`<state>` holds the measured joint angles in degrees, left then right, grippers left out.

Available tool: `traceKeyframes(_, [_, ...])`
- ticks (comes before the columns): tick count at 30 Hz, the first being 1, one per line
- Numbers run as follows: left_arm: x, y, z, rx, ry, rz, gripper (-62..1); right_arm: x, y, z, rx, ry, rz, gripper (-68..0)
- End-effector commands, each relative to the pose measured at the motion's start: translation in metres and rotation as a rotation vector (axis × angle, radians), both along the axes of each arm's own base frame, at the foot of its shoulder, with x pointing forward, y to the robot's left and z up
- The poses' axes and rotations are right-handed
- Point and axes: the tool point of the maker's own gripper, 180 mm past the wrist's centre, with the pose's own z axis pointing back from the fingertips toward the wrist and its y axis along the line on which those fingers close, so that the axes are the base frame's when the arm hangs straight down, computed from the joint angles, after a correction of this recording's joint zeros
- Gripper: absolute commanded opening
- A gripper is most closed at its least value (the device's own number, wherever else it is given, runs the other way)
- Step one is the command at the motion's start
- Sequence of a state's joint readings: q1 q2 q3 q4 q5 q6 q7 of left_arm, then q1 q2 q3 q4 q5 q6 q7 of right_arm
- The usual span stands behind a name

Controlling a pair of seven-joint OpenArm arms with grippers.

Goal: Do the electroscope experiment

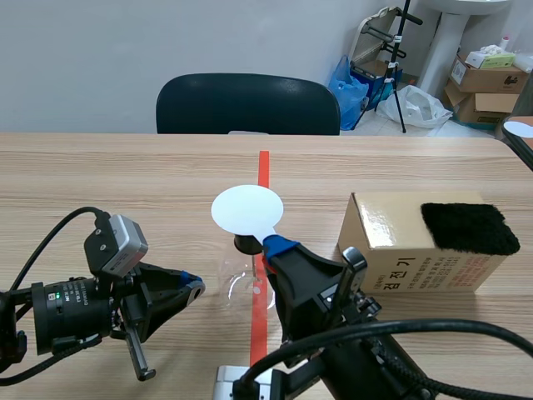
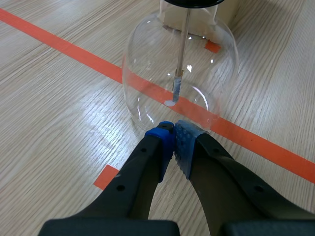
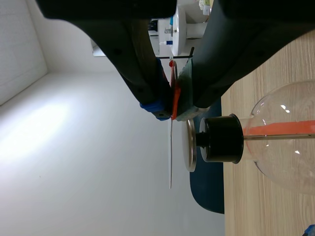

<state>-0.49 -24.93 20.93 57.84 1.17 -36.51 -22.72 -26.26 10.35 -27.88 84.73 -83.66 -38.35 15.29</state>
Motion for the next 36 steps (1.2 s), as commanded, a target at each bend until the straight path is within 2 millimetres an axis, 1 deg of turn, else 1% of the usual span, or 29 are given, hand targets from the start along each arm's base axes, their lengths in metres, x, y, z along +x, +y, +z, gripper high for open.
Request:
traceKeyframes(1, [0.007,-0.002,0.012,-0.028,-0.032,0.005,-57.7,0.005,-0.003,0.013,0.008,-0.043,-0.012,-66.5])
traceKeyframes(8, [0.006,-0.002,0.011,-0.028,-0.032,0.005,-57.7,0.015,-0.017,0.013,0.017,-0.039,-0.104,-66.5])
traceKeyframes(20, [0.006,-0.002,0.011,-0.028,-0.031,0.005,-57.8,0.034,-0.056,0.013,0.039,-0.029,-0.345,-66.5])
traceKeyframes(29, [0.006,-0.002,0.011,-0.028,-0.031,0.005,-57.8,0.04,-0.082,0.013,0.053,-0.022,-0.494,-66.5])
traceKeyframes(36, [0.006,-0.002,0.011,-0.028,-0.032,0.005,-57.8,0.042,-0.093,0.013,0.058,-0.02,-0.554,-66.5])
